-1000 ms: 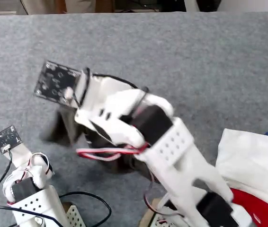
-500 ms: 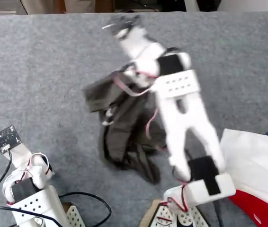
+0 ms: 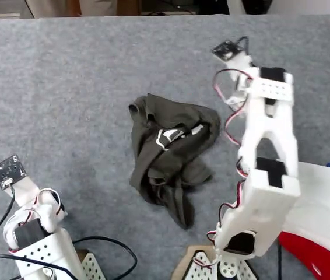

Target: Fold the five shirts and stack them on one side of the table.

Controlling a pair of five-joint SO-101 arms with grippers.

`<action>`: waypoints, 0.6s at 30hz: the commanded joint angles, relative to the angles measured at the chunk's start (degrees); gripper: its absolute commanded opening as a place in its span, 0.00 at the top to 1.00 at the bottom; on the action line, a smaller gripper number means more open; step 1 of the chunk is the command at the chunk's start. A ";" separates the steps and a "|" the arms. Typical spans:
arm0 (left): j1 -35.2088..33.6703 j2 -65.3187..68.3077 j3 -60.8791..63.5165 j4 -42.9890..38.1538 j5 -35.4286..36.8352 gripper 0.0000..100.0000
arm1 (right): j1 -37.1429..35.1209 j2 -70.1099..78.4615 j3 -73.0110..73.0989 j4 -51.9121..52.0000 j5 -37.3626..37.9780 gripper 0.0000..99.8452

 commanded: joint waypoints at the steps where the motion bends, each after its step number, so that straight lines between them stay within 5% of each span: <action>1: -0.26 -4.70 0.00 -0.09 0.00 0.98 | -0.40 -1.27 -6.02 4.92 -0.26 0.62; 12: -0.53 -4.70 0.35 -2.20 0.09 0.98 | -16.66 -4.88 -12.70 20.92 -1.14 0.90; 18: -0.70 -4.70 0.35 -2.02 0.09 0.98 | -20.88 -4.88 -5.76 23.47 3.08 0.87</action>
